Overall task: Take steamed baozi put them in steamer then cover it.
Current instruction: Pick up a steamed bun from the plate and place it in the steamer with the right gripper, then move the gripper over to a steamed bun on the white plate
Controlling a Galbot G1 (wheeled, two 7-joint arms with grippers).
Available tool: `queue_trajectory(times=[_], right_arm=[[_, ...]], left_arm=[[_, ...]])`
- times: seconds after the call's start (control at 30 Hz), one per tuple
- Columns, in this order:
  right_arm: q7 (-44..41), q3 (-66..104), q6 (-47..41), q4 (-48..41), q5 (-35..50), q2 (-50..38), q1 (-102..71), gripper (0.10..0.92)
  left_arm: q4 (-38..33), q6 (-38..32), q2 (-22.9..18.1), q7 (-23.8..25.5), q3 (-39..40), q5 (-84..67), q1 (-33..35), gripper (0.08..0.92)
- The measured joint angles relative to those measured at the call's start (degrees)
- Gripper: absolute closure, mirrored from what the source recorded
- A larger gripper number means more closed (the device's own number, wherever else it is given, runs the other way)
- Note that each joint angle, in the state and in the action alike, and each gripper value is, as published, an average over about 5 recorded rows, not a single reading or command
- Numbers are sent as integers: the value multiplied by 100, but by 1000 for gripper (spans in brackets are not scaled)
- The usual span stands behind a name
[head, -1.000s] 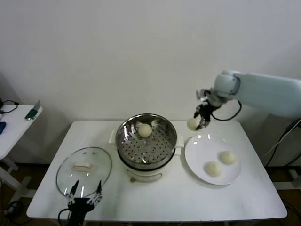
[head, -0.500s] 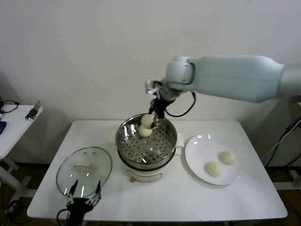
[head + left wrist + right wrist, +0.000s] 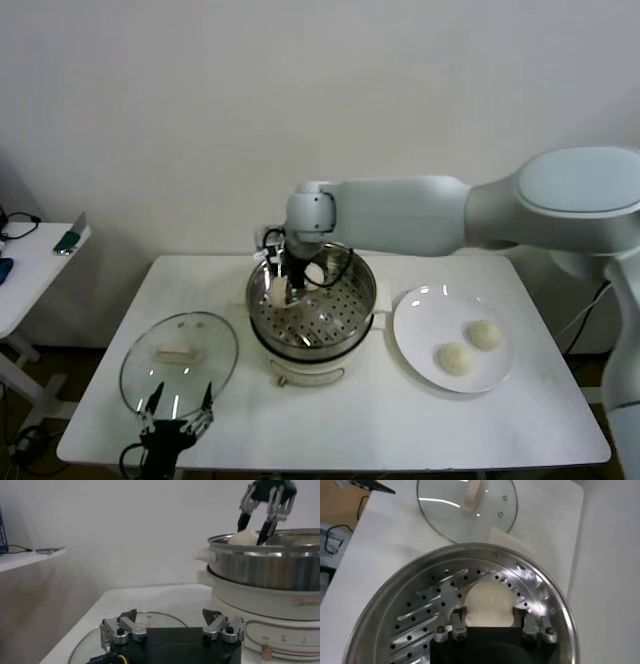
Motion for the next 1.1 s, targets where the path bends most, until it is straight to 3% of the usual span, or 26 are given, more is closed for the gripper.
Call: queue_trajectory(times=[0.3, 0.57, 1.1], right_arm=[[54, 80, 39, -285, -200, 167, -293, 216], [-276, -69, 384, 10, -278, -200, 72, 203], [-1325, -1457, 1210, 1584, -951, -3169, 1723, 203]], left_arm=[[13, -3, -18, 2, -5, -3, -13, 177], [-26, -1, -65, 16, 44, 41, 4, 177], [-115, 61, -102, 65, 130, 128, -37, 177]])
